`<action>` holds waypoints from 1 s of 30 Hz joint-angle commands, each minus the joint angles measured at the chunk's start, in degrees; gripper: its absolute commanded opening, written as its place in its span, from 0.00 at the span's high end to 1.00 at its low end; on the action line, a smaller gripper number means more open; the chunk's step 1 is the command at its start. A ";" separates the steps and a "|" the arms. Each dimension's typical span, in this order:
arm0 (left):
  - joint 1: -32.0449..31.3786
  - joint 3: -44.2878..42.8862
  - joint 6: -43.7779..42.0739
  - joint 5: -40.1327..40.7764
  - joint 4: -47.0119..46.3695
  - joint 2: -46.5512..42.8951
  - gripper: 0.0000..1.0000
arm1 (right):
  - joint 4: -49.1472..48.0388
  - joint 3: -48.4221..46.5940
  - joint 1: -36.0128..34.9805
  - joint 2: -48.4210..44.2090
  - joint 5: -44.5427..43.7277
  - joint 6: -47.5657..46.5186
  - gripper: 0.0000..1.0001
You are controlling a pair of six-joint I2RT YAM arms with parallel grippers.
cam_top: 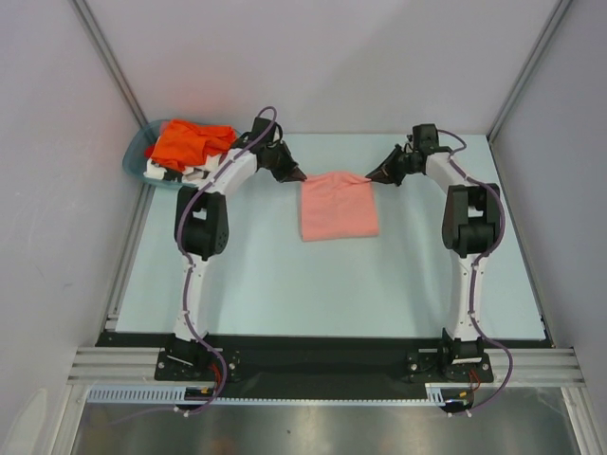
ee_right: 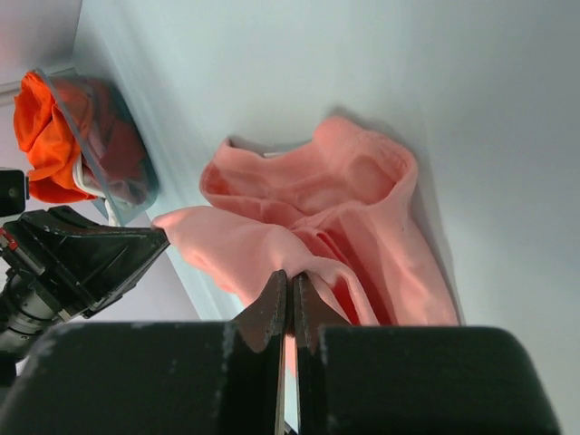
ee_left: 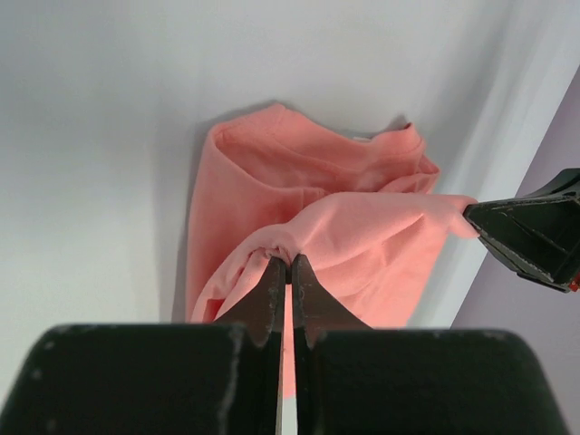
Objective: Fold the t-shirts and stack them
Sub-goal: Fold the tshirt
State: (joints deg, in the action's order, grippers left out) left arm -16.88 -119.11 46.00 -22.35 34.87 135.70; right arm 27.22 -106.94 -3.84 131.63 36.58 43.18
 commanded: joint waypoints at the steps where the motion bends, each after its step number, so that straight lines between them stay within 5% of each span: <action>1: 0.62 -4.64 1.11 -2.08 -3.49 1.76 0.97 | -2.17 -4.50 0.32 1.25 1.31 1.65 1.00; 8: 0.89 -7.98 2.17 -2.96 -5.52 5.36 0.89 | -2.79 -6.09 1.64 3.80 1.13 2.79 1.00; 11: 0.98 -9.29 1.47 -0.78 -3.94 6.15 0.79 | -2.88 -6.79 2.25 4.59 1.22 2.70 0.79; 14: 0.63 -13.75 -3.25 6.04 2.53 4.76 0.57 | 1.23 -12.21 3.31 5.39 -0.27 0.16 0.59; 20: -0.60 -10.28 -13.56 14.09 2.14 -5.78 0.39 | 12.86 -19.81 5.33 4.17 -2.75 -9.86 0.44; 26: -3.24 -0.35 -11.99 4.26 -4.89 -8.61 0.59 | -1.00 -9.10 -0.73 -1.64 0.50 -5.05 0.47; 28: -3.85 0.02 -9.71 -0.30 -7.70 -6.51 0.74 | -10.14 -5.05 -2.75 -1.38 3.05 1.34 0.61; 29: -4.03 0.02 -9.26 -1.11 -8.85 -5.80 0.82 | -16.00 -2.43 -3.89 -0.86 3.50 3.91 0.82; 30: -4.47 0.10 -8.82 -1.99 -11.55 -5.19 0.84 | -19.37 -0.83 -4.42 -0.85 3.33 5.93 0.90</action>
State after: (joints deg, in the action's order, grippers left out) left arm -19.92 -120.55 36.12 -18.37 29.19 128.55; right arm 22.20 -112.03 -4.95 132.31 36.88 41.08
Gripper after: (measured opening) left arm 0.182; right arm 0.181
